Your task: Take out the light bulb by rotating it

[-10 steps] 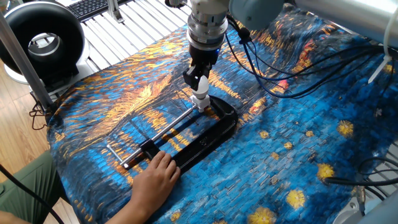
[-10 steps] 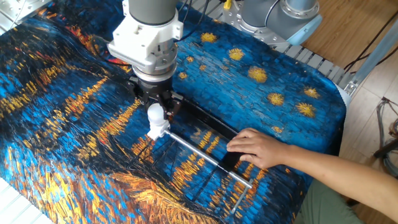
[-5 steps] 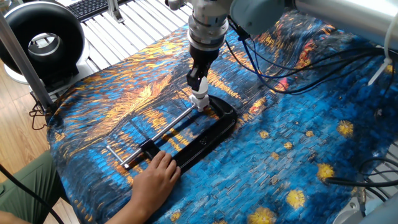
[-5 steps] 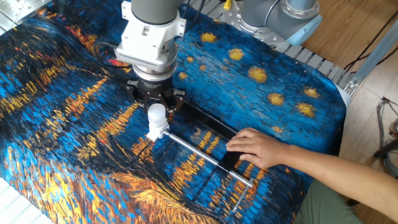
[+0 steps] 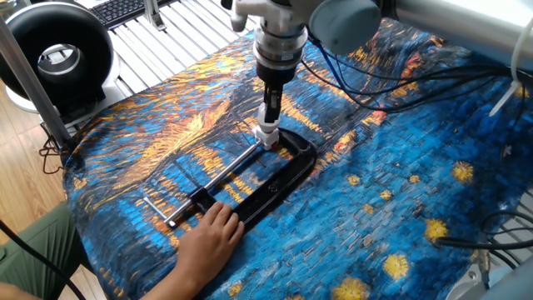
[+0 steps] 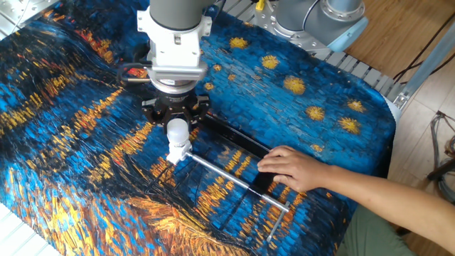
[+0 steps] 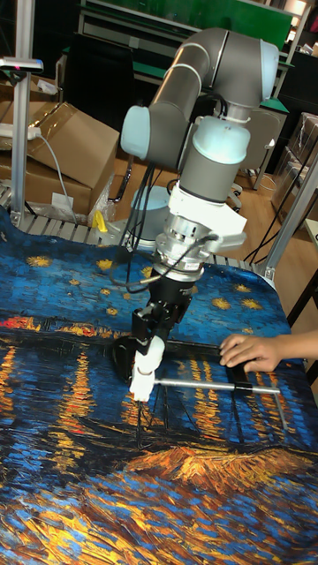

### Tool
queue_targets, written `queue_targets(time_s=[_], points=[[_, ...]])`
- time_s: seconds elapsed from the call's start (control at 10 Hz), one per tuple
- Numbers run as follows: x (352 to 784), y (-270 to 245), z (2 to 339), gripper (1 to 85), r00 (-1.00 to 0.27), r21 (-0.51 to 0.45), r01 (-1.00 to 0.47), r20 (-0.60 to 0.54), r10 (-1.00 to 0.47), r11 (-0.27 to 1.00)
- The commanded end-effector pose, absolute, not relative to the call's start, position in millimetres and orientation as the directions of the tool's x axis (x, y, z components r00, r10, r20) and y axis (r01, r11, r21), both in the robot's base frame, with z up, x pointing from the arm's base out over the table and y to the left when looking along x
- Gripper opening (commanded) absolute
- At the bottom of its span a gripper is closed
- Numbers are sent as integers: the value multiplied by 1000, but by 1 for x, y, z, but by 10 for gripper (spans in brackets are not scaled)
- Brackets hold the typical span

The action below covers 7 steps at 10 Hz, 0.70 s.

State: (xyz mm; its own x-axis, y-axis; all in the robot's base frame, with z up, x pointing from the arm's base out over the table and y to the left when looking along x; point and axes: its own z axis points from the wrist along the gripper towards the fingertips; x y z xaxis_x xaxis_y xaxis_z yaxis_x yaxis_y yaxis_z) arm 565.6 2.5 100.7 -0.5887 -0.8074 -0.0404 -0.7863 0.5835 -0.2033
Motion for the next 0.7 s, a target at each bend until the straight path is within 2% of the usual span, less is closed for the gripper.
queue_targets(time_s=[0.0,0.3,0.5,0.6], points=[[571,4,102,10,-450,-219,-870,-16,-893,442],[575,2,105,27,-389,-239,-896,11,-921,375],[575,4,102,330,-332,-230,-920,22,-943,319],[575,2,101,423,-316,-229,-926,31,-948,301]])
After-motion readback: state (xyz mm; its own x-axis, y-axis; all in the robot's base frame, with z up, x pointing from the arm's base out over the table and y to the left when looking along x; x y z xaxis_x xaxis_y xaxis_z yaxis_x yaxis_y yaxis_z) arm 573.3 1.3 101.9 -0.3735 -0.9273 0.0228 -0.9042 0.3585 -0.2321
